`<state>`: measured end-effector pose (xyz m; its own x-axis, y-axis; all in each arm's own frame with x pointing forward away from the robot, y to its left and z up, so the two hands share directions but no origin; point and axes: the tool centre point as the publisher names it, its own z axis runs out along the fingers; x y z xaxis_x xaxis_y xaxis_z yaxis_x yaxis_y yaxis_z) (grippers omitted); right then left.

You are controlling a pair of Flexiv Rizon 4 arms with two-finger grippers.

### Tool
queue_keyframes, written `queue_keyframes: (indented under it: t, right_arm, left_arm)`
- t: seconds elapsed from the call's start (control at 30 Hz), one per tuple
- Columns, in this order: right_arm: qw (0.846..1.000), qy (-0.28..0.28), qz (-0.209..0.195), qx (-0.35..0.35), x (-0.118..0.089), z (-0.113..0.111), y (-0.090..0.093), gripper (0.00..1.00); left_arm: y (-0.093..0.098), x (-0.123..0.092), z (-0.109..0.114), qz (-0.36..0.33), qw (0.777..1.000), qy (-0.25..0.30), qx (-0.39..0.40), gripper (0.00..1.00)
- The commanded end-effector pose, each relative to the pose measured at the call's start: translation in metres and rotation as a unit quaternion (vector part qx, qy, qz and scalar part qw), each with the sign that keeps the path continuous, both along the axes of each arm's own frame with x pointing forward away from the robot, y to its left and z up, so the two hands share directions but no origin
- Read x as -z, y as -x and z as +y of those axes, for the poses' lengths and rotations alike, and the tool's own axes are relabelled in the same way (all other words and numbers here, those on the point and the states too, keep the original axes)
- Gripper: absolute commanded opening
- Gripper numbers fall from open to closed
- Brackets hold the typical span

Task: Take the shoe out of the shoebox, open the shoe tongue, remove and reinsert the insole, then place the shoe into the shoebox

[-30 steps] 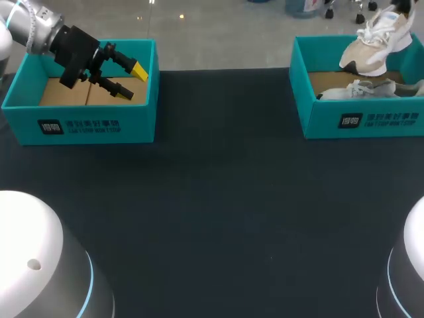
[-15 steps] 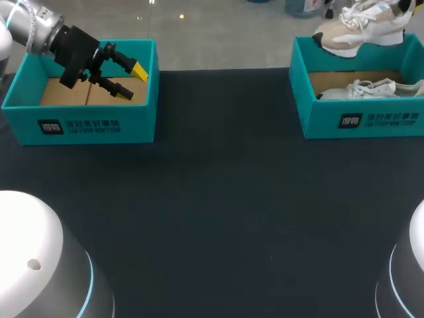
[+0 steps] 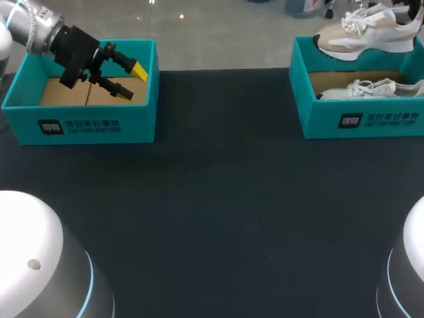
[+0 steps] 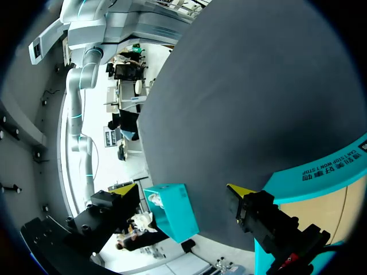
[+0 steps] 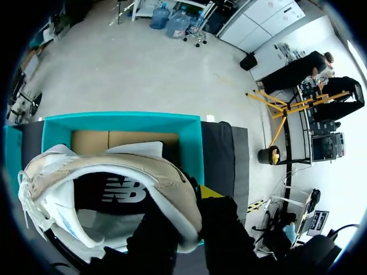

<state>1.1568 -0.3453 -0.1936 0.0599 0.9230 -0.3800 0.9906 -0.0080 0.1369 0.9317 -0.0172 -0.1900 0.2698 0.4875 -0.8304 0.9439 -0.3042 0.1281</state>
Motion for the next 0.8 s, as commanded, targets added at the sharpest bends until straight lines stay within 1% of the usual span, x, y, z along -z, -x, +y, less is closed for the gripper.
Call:
queue_keyframes:
  t: [0.03, 0.43, 0.47, 0.63, 0.7, 0.73, 0.8]
  right_arm:
    - [1.0, 0.0, -0.002, 0.005, -0.003, 0.002, -0.002, 0.0]
    - [1.0, 0.0, -0.002, 0.005, -0.003, 0.002, -0.002, 0.0]
    - [1.0, -0.01, 0.003, 0.007, 0.001, 0.003, -0.002, 0.0]
    - [0.999, 0.001, -0.007, 0.043, 0.018, 0.005, -0.002, 0.0]
    - [0.999, 0.002, -0.01, 0.044, 0.023, 0.005, -0.002, 0.0]
    - [0.999, 0.011, -0.012, 0.051, 0.026, 0.005, -0.003, 0.0]
    - [0.998, 0.01, -0.01, 0.067, 0.033, 0.004, -0.004, 0.0]
  left_arm:
    - [0.0, 0.0, 0.0, -0.001, 1.0, -0.001, 0.0, 1.0]
    - [0.0, 0.0, 0.0, -0.001, 1.0, -0.001, 0.0, 1.0]
    - [0.0, 0.0, 0.0, -0.001, 1.0, -0.001, 0.0, 1.0]
    - [0.0, 0.0, 0.0, -0.001, 1.0, -0.001, 0.0, 1.0]
    - [0.0, 0.0, 0.0, -0.001, 1.0, -0.001, 0.0, 1.0]
    - [0.0, 0.0, 0.0, -0.001, 1.0, -0.001, 0.0, 1.0]
    - [0.0, 0.0, 0.0, -0.001, 1.0, -0.001, 0.0, 1.0]
